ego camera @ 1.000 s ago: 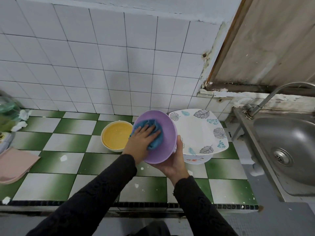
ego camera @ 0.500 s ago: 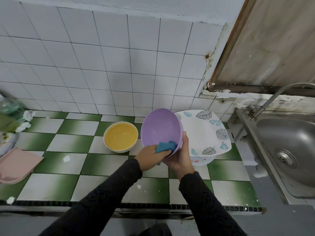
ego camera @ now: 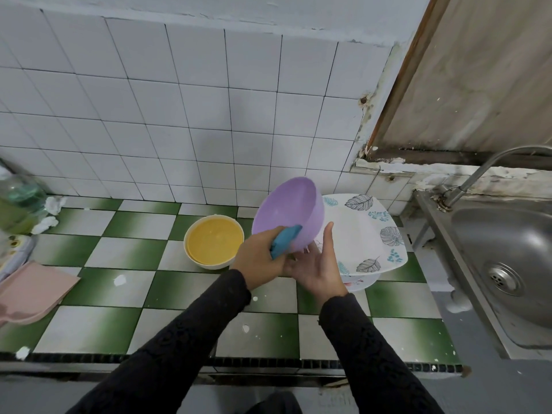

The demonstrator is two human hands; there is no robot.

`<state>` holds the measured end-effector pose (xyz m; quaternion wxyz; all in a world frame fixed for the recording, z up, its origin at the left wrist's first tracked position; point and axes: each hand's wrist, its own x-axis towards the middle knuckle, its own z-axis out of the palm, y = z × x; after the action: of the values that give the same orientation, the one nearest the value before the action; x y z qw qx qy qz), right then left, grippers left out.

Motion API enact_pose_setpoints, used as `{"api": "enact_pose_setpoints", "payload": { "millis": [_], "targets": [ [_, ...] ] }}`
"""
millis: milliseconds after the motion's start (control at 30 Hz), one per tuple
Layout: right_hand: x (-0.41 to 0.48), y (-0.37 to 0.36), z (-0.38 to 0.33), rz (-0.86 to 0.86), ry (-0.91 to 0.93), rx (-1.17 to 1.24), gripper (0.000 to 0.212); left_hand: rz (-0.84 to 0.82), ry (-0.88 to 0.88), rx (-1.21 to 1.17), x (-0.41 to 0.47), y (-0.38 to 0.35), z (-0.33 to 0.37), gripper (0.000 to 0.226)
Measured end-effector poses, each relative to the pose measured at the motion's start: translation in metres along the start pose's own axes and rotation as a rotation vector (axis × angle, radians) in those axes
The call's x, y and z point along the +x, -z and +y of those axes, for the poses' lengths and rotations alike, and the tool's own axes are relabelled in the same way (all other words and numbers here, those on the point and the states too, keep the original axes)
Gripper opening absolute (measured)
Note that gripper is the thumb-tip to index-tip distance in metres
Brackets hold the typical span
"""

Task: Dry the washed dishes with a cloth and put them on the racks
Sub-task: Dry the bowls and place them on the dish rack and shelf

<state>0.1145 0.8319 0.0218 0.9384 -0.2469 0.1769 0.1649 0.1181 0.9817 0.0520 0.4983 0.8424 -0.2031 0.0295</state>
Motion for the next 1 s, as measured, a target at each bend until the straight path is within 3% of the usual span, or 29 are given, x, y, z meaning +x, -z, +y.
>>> {"api": "enact_pose_setpoints", "payload": {
  "millis": [100,200,267,367,500,567,833,933,1000],
  "targets": [
    [0.007,0.007,-0.001,0.089,-0.021,-0.076,0.084,0.185,0.232,-0.446,0.009,0.009,0.015,0.019],
    [0.010,0.018,0.003,0.170,-0.093,-0.059,0.093,0.274,0.355,-0.742,0.012,0.023,0.012,0.027],
    [0.010,0.021,0.003,0.188,-0.117,-0.001,0.086,0.291,0.433,-0.945,0.011,0.033,0.006,0.035],
    [0.009,0.016,0.001,0.220,-0.099,0.033,0.068,0.298,0.511,-1.081,0.005,0.039,-0.004,0.021],
    [0.007,0.004,-0.002,0.236,-0.002,0.025,0.029,0.330,0.586,-1.076,-0.002,0.037,-0.012,0.013],
    [0.007,0.002,-0.006,0.195,0.046,0.069,0.020,0.351,0.610,-1.040,-0.004,0.035,-0.019,0.013],
    [0.004,-0.016,-0.020,-0.027,0.199,0.103,0.030,0.585,0.774,-0.770,-0.008,0.014,-0.042,0.035],
    [0.000,-0.025,-0.021,-0.031,0.270,-0.014,0.025,0.663,0.658,-0.647,-0.008,0.005,-0.023,0.034],
    [-0.002,-0.032,-0.015,-0.001,0.302,-0.212,0.019,0.602,0.466,-0.530,-0.011,-0.002,-0.005,0.030]
  ]
}}
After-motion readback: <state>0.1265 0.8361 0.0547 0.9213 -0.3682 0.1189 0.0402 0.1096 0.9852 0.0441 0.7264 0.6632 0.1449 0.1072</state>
